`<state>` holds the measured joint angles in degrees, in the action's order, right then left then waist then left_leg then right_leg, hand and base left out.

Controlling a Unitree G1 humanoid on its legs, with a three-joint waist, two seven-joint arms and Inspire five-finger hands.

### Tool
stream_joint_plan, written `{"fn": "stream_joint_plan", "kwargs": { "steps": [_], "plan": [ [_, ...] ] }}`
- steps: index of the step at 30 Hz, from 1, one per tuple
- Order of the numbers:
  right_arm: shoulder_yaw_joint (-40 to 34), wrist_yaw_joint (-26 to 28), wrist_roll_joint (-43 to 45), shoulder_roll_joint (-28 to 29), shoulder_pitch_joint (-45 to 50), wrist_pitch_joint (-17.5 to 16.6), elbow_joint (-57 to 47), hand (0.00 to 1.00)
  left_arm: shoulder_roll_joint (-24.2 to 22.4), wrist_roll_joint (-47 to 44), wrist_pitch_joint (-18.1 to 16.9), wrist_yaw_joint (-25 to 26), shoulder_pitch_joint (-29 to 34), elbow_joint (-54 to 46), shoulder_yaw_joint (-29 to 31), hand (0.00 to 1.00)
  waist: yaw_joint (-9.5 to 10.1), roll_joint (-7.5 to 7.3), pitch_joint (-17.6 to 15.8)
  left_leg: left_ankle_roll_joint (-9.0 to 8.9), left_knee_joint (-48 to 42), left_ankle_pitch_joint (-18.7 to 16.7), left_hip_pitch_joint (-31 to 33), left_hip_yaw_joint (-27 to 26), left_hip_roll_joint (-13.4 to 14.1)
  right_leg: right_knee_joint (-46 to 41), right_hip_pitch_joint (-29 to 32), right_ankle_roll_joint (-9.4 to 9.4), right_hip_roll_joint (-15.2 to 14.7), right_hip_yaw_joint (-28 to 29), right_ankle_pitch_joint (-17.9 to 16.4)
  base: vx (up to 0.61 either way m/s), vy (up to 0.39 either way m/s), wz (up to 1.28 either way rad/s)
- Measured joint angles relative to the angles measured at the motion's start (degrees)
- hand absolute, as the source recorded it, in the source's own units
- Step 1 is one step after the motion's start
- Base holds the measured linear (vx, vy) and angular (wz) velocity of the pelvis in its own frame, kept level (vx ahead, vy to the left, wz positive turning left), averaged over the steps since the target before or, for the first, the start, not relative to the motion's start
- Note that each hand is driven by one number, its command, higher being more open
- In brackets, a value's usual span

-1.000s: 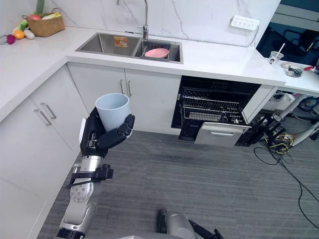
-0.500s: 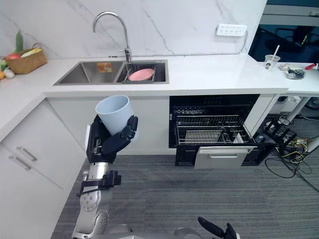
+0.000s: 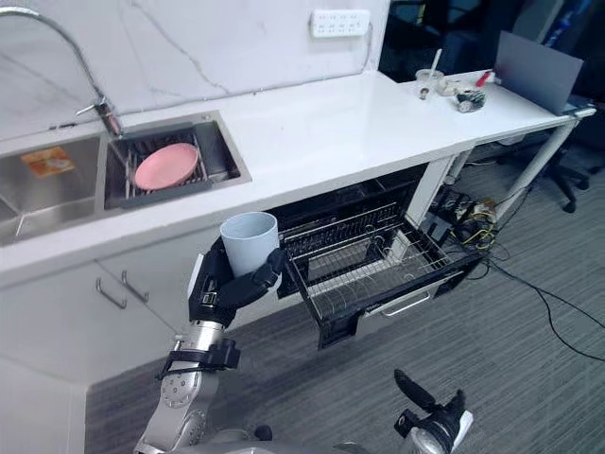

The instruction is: Walk over to the sink, pick up the cup, carry it to the dishwasher, place the cup inside the dishwasher, then close the dishwasher door

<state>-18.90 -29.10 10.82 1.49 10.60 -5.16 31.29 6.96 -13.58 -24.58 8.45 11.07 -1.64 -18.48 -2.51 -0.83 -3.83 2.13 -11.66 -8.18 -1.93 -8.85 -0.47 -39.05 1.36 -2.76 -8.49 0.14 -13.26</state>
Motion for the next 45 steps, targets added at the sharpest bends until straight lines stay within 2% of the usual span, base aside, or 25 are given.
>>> {"fn": "stream_joint_plan", "kwargs": {
  "steps": [1,3,4,5,6,8,10,12,13,15,16,17,18,19,21,22,25,29,35,40,45],
  "plan": [
    [0.6,-1.0,-1.4,0.0,-0.1,0.0,-2.4,1.0,0.0,1.2,0.0,0.8,-0.1,-0.1,0.5,0.0,-0.31,0.17,0.2,0.29,1.2,-0.2,-1.9,-1.8,0.3,-0.3,1.0,0.91,-2.3,-5.9,-0.8,0.06,0.176,-0.94],
    [1.3,-2.3,-2.5,0.0,-0.1,0.1,-6.7,1.0,0.0,2.5,0.0,1.5,-0.1,-0.4,1.6,0.0,-1.33,0.19,0.3,0.35,2.0,-0.2,-3.0,-3.1,1.4,3.6,1.6,0.17,-2.4,-10.3,-1.2,0.05,0.086,-0.47],
    [1.3,-2.7,-2.8,0.1,0.0,0.1,-9.2,1.0,0.1,2.5,0.0,1.5,-0.1,-0.5,2.3,0.0,-1.87,0.03,0.4,0.32,2.0,-0.2,-2.8,-3.1,1.7,8.3,1.6,-0.41,-1.4,-10.8,-0.8,0.06,0.025,-0.3],
    [1.3,-3.3,-3.6,0.1,0.2,-0.1,-13.0,1.0,0.4,2.5,0.0,1.5,-0.1,-0.5,3.5,0.0,-2.01,-0.93,0.6,-0.04,1.9,-0.5,-2.5,-3.4,1.3,15.2,1.3,-0.68,-0.4,-10.7,3.5,0.05,-0.027,-0.2],
    [1.2,-3.3,-3.9,-0.1,0.2,-0.3,-14.7,1.0,0.7,2.5,0.1,1.5,-0.1,-0.5,4.3,0.0,-2.09,-1.15,0.6,-0.53,1.8,-0.8,-2.5,-3.5,1.1,17.1,0.7,-1.01,-0.4,-11.1,3.3,0.05,-0.046,-0.29],
    [1.3,-1.4,-5.9,-0.7,0.5,-2.5,-19.4,1.0,0.7,2.5,0.8,2.1,-0.3,-0.6,6.2,0.0,-2.17,-0.88,0.7,-1.02,1.8,-0.9,-1.8,-3.7,1.7,26.3,-3.1,-1.69,1.0,-10.0,4.6,0.03,-0.088,-0.24],
    [2.3,1.9,-6.3,-1.0,1.2,-4.1,-21.3,1.0,0.6,3.9,1.1,3.9,-0.7,-0.8,6.5,0.0,-2.08,-0.42,0.9,-1.42,1.9,-0.6,-0.8,-3.0,2.7,29.7,-3.5,-1.22,2.5,-9.2,7.3,-0.01,-0.068,-0.17],
    [4.7,4.3,-6.4,-0.7,1.6,-4.9,-23.5,1.0,-0.2,5.5,2.0,5.5,-2.0,-0.8,6.4,0.0,-2.51,-0.5,0.6,-1.68,1.9,-0.4,-0.1,-3.0,3.3,30.2,-3.0,-1.33,3.1,-7.6,8.4,-0.04,-0.01,-0.09],
    [5.9,6.9,-6.2,-0.2,3.4,-6.5,-25.2,1.0,-0.5,7.5,2.4,6.5,-2.8,-0.8,6.7,0.0,-2.77,-0.51,-0.2,-1.71,1.9,-0.4,-0.6,-3.4,3.6,29.4,-2.5,-1.4,3.5,-6.4,8.8,-0.07,0.026,-0.07],
    [5.4,17.4,-1.5,0.8,7.2,-14.2,-25.4,1.0,-0.6,9.0,2.3,7.3,-3.7,-0.8,8.5,0.0,-2.55,-0.06,-0.7,-1.59,2.0,-0.8,-0.1,-3.3,4.0,27.2,-1.4,-1.39,3.7,-6.0,8.8,-0.08,0.025,-0.04],
    [3.3,28.5,6.8,1.0,8.6,-19.1,-25.3,1.0,-0.6,9.1,1.6,8.1,-4.4,-0.8,11.7,0.0,-3.01,-0.07,-1.6,-1.63,2.4,-1.0,0.0,-3.3,3.9,27.0,-1.3,-1.39,3.5,-5.9,8.8,-0.05,0.024,-0.01],
    [0.8,37.7,12.8,0.7,8.3,-20.1,-27.0,1.0,-0.5,9.7,1.2,9.5,-5.2,-0.8,15.0,0.0,-3.23,-0.26,-2.2,-1.61,3.0,-0.6,-0.1,-3.4,3.6,27.5,-1.3,-1.39,3.3,-6.0,8.8,-0.05,0.018,0.0],
    [-0.3,40.7,15.3,0.3,8.1,-20.2,-28.5,1.0,-0.7,10.4,0.9,10.2,-5.6,-0.8,16.3,0.0,-3.15,-0.3,-2.2,-1.72,3.5,-0.3,-0.1,-3.3,3.5,28.1,-1.5,-1.4,3.2,-6.2,8.8,-0.02,-0.002,0.07],
    [-1.6,45.9,20.4,-0.9,7.7,-19.9,-32.7,1.0,-0.8,11.0,0.2,11.5,-5.9,-0.9,18.5,0.0,-2.89,-0.32,-2.2,-1.83,4.2,0.0,-0.3,-3.0,3.3,29.5,-2.3,-1.44,3.1,-6.7,8.9,0.01,-0.018,0.13],
    [-1.3,51.8,25.7,-2.8,6.5,-18.5,-39.6,1.0,-1.2,12.6,0.1,13.6,-5.7,-1.1,19.7,0.0,-2.44,-0.38,-2.2,-2.58,5.7,1.2,-1.4,-2.2,3.2,31.6,-4.1,-1.46,3.4,-7.3,8.9,0.08,-0.049,0.26],
    [0.4,54.3,28.6,-3.7,4.8,-16.6,-43.5,1.0,-1.8,14.5,0.1,14.4,-5.5,-1.1,19.4,0.0,-2.26,-0.57,-2.0,-2.62,6.6,2.0,-1.9,-1.5,3.2,32.5,-4.8,-1.41,3.5,-7.9,9.0,0.11,-0.07,0.29],
    [6.1,56.4,30.3,-4.3,-0.5,-12.1,-46.5,1.0,-3.6,22.0,0.2,16.9,-5.2,-1.1,15.6,0.0,-1.24,-0.63,-1.9,-3.13,8.0,3.2,-2.5,-0.7,3.4,33.9,-5.7,-1.14,4.0,-8.6,9.2,0.08,-0.057,0.2],
    [11.5,56.9,30.2,-4.2,-3.4,-6.5,-44.9,1.0,-3.2,33.0,0.3,19.5,-6.0,-1.1,9.2,0.0,-0.41,-0.52,-1.8,-3.34,9.9,3.9,-3.8,0.4,3.4,34.5,-6.8,-1.1,4.2,-9.7,9.2,0.03,-0.021,0.15],
    [13.0,55.3,30.5,-5.3,-3.5,-4.4,-44.9,1.0,-0.8,40.3,0.5,21.7,-8.7,-0.3,6.9,0.0,-1.43,-0.43,-1.8,-3.02,10.7,4.2,-4.7,0.3,2.8,35.0,-7.6,-1.36,3.7,-9.6,9.6,-0.01,0.009,0.0],
    [17.3,52.0,29.0,-7.8,-4.4,-1.5,-45.8,1.0,-0.4,41.5,0.5,21.7,-8.8,0.5,3.6,0.0,-1.47,0.45,-1.2,-2.6,11.7,5.4,-4.5,0.3,2.1,36.3,-7.6,-1.33,3.3,-9.6,10.6,-0.06,0.012,0.01],
    [20.2,49.4,26.9,-8.3,-6.1,0.7,-46.3,1.0,-0.1,44.1,0.3,21.2,-8.9,1.1,-0.3,0.0,-1.47,0.63,-0.8,-2.2,12.9,7.1,-4.3,0.8,1.3,36.9,-7.7,-1.28,2.7,-9.7,10.8,-0.1,-0.01,0.05]
  ]
}}
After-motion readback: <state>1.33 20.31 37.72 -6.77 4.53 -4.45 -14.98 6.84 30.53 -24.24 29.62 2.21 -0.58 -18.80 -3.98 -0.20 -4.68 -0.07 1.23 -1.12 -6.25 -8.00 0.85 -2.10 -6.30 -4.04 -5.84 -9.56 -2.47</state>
